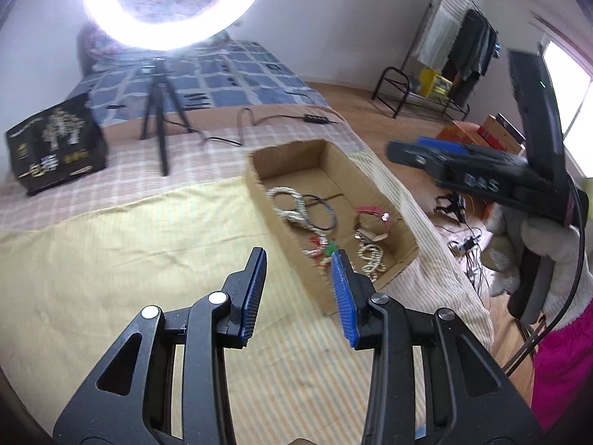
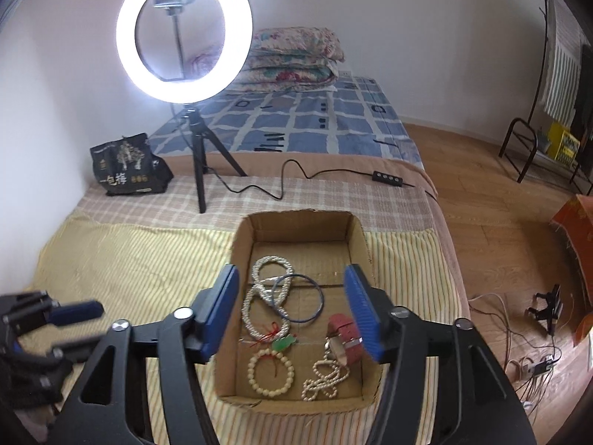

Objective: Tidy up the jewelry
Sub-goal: 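Move both open tools from the box to the two small pearl earrings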

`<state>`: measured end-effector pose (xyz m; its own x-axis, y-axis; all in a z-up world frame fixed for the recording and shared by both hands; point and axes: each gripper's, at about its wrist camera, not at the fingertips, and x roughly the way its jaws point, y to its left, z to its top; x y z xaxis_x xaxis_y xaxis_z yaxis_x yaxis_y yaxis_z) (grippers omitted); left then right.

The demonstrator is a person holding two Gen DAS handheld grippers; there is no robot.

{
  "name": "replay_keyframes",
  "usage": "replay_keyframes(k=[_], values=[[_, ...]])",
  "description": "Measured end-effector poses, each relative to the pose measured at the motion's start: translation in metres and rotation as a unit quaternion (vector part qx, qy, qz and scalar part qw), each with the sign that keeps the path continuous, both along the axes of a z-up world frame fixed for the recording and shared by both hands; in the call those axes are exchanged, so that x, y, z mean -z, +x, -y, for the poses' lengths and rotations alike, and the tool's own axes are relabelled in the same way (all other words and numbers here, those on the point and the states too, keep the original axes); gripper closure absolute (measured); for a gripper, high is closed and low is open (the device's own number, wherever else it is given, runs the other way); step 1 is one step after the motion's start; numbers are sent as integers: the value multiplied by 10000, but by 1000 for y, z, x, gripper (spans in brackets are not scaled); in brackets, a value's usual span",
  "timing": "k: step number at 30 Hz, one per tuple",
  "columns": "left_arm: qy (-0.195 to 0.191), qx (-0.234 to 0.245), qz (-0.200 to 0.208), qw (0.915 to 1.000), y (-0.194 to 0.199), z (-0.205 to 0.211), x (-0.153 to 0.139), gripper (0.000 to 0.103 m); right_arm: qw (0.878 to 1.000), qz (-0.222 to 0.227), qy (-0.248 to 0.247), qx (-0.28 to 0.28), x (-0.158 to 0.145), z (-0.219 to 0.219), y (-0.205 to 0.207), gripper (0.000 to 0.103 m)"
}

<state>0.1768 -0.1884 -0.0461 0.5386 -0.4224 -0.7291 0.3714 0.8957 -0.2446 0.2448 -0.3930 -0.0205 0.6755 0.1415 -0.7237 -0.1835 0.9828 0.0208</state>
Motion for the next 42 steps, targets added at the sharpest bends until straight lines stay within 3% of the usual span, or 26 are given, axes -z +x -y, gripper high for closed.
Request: replay_keyframes(k=[3,7,11,13,23,33,42], values=[[5,-177,30,9998,-6,-26,-6,67,10000,5,-33,-93,-5,-15,-11,41],[39,-371,69,9993,-18,-59,-10,67,9997,12,-68,-230,-7,-35,-27,31],[117,-589,76,9982,-32,-95,-10,67,9985,-1,-254,-480,-5,-63,-44,30],[147,-702,47,9974,-36,-112,-9,67,9976,-10,-338,-597,-2,-75,-52,25],[209,-1259,-309,9913,-56,-189,25,67,9925,-200,-605,-1040,37,-130,-85,23],[384,-1351,-781,9870,-79,-217,78,67,9847,-519,-536,-1576,96,-166,-106,23],[851,-1005,-1025,9860,-92,-213,120,68,9769,-1046,-627,-1755,131,-183,-107,24]])
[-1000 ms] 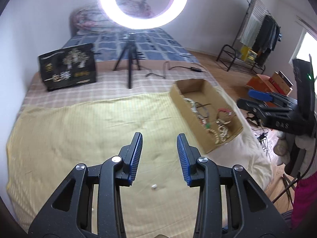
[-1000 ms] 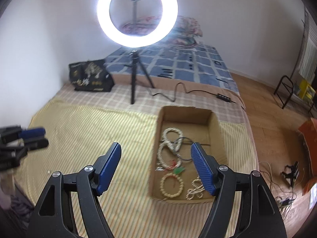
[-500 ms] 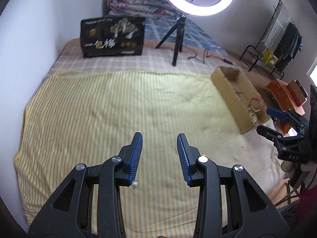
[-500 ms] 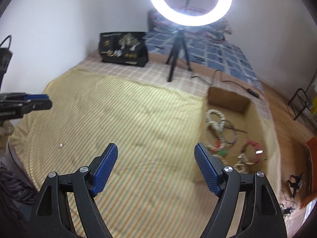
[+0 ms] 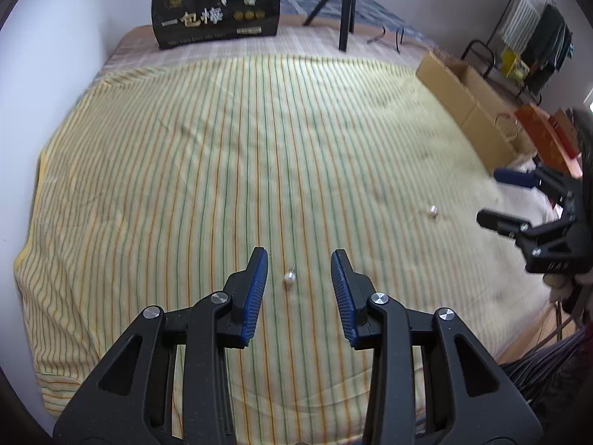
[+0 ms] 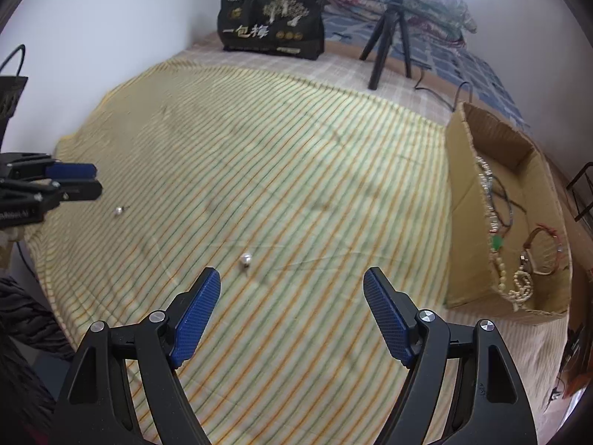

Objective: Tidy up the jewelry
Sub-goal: 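Move both open tools from the box to the two small pearl earrings, then close left tool on one pearl earring while right tool grasps the other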

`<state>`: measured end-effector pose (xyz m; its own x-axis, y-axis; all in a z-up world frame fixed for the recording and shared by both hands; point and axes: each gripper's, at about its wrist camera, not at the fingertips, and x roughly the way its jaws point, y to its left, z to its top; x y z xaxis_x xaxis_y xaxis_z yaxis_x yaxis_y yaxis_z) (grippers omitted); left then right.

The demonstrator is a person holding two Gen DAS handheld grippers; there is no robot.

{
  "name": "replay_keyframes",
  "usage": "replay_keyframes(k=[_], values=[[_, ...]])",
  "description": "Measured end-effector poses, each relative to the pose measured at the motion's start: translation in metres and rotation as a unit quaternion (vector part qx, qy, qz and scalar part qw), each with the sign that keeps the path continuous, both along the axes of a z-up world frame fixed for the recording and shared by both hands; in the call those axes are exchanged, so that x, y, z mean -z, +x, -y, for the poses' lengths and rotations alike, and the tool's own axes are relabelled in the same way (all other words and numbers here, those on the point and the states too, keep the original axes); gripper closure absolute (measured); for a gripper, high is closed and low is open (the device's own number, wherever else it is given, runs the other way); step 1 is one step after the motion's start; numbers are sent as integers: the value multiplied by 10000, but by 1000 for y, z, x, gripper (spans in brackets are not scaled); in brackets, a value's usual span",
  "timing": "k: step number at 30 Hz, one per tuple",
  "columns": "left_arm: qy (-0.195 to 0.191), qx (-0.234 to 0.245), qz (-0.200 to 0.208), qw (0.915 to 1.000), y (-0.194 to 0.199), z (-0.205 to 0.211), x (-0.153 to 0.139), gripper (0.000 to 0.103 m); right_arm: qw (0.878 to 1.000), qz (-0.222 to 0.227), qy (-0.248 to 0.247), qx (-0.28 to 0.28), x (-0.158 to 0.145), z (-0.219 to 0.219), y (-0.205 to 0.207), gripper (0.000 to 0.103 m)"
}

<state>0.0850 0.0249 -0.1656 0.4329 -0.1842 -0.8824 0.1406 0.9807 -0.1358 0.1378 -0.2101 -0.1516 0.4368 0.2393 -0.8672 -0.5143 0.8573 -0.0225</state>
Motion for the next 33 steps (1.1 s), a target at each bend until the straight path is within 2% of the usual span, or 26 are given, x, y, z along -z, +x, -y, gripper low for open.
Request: replay_keyframes(k=[1,2,9,12,15,18,28,33], values=[[16,30,-38,10000,0,0,2,75,10000,-23,6,-57,1,-3,0,24],[50,68,-83,9999,-1,1,6,77,9999,-49,-6,-142,3,-7,0,24],[232,153,-173,9995,0,3,20,77,9983,-256,-171,-504,20,-31,4,24],[301,181,-212,9992,2,5,24,77,9976,-362,-204,-547,26,-36,8,38],[311,226,-281,9989,4,6,29,78,9973,-477,-163,-532,30,-37,12,41],[357,275,-367,9983,5,7,35,83,9967,-560,-170,-560,34,-41,15,53],[355,259,-424,9981,10,6,42,83,9960,-662,-169,-582,43,-46,21,61],[382,299,-435,9979,12,7,44,90,9959,-714,-102,-544,45,-44,24,65]])
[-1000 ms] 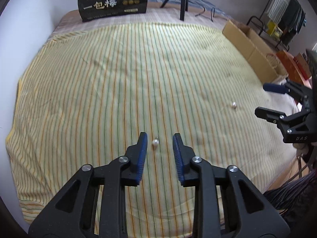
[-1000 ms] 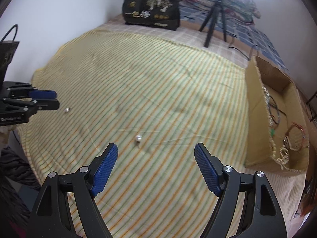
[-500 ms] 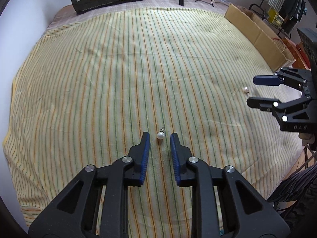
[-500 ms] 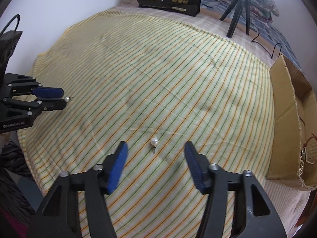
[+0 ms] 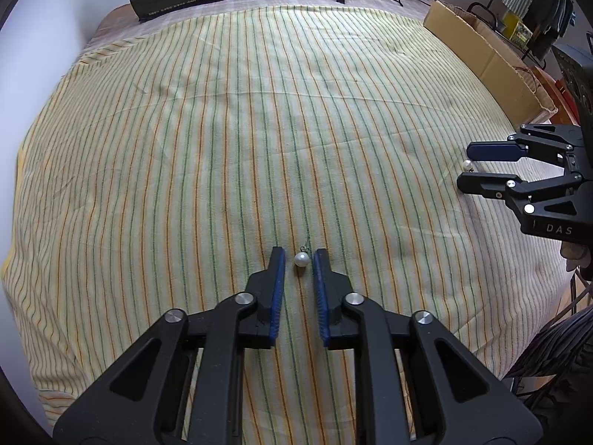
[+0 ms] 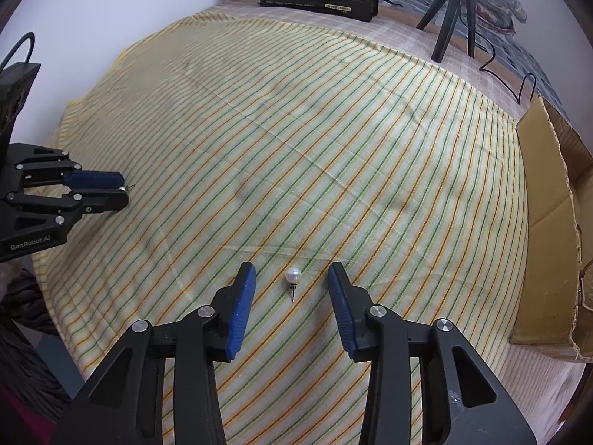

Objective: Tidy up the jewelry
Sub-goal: 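Close left tool on one pearl earring while right tool grasps the other, then carry both pearl earrings in both tools over the box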

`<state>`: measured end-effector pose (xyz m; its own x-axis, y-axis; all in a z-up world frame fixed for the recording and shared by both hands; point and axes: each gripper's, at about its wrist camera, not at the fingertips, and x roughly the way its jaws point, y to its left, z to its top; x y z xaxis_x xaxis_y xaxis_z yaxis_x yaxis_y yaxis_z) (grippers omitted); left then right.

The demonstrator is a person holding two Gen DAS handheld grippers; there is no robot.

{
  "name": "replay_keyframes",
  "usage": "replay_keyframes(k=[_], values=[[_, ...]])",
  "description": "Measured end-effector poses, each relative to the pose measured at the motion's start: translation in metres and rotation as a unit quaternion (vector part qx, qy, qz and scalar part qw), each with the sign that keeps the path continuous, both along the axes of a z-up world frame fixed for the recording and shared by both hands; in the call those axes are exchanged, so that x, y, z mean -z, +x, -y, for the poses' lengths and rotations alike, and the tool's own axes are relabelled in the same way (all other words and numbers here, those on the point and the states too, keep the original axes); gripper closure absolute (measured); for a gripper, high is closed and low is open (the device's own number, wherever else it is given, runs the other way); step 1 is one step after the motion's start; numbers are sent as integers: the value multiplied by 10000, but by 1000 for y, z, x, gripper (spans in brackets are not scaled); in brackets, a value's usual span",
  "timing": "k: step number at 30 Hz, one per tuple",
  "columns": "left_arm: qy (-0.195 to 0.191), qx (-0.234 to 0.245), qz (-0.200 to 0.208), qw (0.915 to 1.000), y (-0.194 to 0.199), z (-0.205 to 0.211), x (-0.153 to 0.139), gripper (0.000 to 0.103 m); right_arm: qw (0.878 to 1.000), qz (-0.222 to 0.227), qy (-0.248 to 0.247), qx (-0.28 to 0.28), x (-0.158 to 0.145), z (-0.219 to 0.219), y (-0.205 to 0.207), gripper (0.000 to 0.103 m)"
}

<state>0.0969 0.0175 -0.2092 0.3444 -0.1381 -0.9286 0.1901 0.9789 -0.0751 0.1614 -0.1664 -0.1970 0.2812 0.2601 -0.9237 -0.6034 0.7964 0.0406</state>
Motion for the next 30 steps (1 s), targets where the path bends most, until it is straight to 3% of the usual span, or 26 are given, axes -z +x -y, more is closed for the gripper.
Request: replay_keyframes(k=[13,21,30], values=[[-19,-2,-14,10000,1,1,2,96,9999,-86,56,-10,3,-1,1,95],[-183,-78,57,9998,1,0,-6,97,9998,21,187,56,-7,3,-1,96],[-514,-197,340,9979,9,7,-36,97,9979,315,523,198,-41,18,-1,96]])
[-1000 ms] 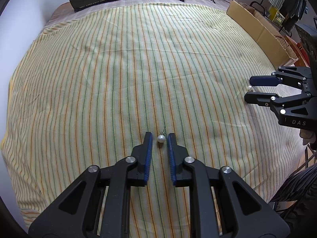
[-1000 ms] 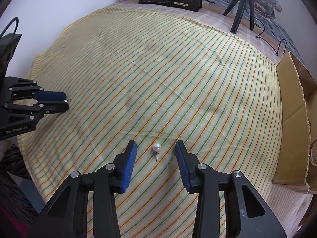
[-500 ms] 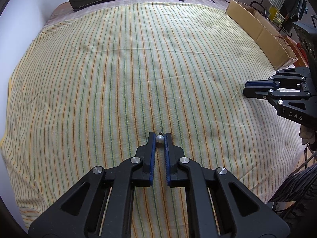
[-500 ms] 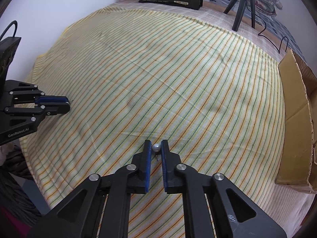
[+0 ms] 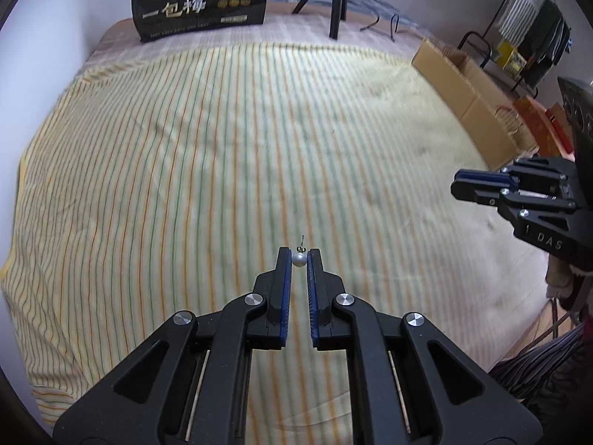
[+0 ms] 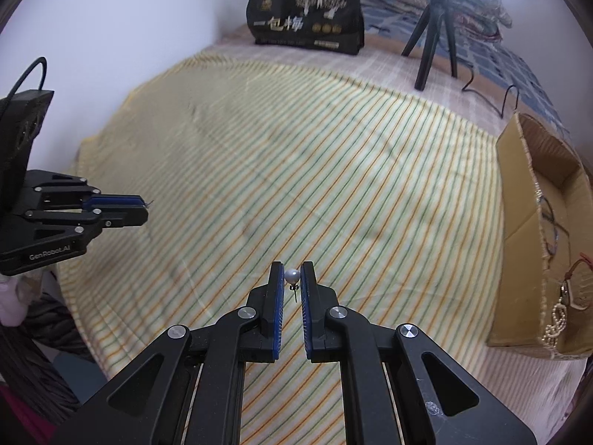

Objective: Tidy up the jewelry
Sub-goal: 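Carry both pearl earrings in both tools over the box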

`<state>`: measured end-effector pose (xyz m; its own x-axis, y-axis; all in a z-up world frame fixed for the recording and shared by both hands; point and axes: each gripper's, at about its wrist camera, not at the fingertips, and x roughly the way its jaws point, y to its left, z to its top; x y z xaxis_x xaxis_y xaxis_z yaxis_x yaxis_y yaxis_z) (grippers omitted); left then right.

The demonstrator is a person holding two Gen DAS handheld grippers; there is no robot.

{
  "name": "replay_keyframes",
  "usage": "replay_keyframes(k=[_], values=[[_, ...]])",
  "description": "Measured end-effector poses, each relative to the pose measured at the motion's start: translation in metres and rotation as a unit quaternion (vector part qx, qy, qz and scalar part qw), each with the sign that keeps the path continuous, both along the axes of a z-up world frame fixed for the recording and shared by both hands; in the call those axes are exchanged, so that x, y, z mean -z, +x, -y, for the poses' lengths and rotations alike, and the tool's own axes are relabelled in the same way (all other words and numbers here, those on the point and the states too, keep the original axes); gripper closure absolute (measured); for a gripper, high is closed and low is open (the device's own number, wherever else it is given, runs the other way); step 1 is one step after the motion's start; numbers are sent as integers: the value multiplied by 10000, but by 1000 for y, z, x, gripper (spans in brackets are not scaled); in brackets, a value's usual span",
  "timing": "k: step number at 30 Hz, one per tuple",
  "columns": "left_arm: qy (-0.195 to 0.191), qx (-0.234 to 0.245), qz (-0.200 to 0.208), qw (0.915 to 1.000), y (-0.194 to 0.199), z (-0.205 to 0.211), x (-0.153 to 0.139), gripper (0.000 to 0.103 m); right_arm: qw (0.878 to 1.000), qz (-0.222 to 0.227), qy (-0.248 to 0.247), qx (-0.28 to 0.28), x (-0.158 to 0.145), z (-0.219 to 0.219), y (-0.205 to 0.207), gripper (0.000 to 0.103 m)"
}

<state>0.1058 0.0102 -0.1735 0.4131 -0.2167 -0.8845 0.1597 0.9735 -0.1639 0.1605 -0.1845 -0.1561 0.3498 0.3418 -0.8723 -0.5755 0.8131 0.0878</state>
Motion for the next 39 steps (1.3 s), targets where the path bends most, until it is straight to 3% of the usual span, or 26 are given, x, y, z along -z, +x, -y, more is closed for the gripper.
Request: replay_keyframes(k=[12,26,39], values=[[-370,355,487,9975,13,53,-48,97,9972,402,365,516,-46,49,9,96],[-693,837,732,9914,37,130,-73,97,9857,689,702,1371,-81,130,28,96],[-1047,1280,940,9817,62,209,-92,97,9787,826,734,1733,-99,172,58,96]])
